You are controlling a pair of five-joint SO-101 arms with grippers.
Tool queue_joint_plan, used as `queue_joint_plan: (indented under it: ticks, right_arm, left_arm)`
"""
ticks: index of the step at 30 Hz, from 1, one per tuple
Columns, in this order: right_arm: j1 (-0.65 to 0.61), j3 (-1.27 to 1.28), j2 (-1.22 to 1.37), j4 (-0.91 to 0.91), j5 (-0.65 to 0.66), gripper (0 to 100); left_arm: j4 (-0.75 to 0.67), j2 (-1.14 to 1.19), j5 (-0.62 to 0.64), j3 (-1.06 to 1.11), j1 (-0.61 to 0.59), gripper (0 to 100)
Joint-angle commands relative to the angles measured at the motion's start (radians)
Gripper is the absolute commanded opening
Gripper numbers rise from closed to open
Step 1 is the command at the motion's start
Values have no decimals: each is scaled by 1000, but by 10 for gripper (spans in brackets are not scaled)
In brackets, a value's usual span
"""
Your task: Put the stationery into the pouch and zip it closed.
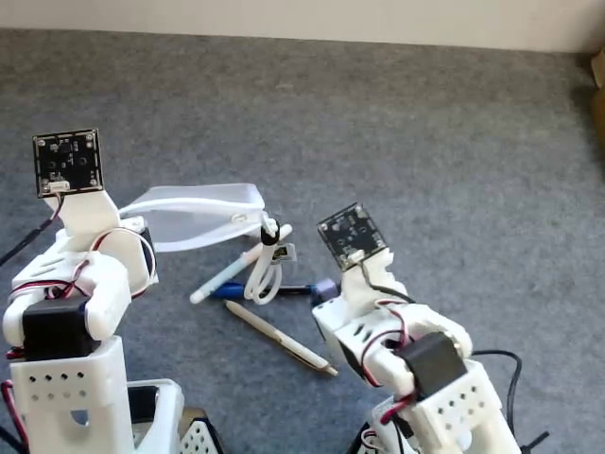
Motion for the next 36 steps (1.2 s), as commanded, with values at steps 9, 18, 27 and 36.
queue_joint_plan:
  ticks: [9,18,27,36]
  right_arm:
    - [-82,-311,-33,-116,-11,5]
    - [-209,-308,-28,-337,-11,5]
    - [-380,-145,-28,-725,-3,5]
    - [-392,94,30,-1198,-2,5]
  left_arm:
    - [-41,2,11,-13,27,7]
    - [-43,2,11,-12,42,7]
    - [-48,2,11,-15,42,7]
    - [-48,2,11,-15,42,7]
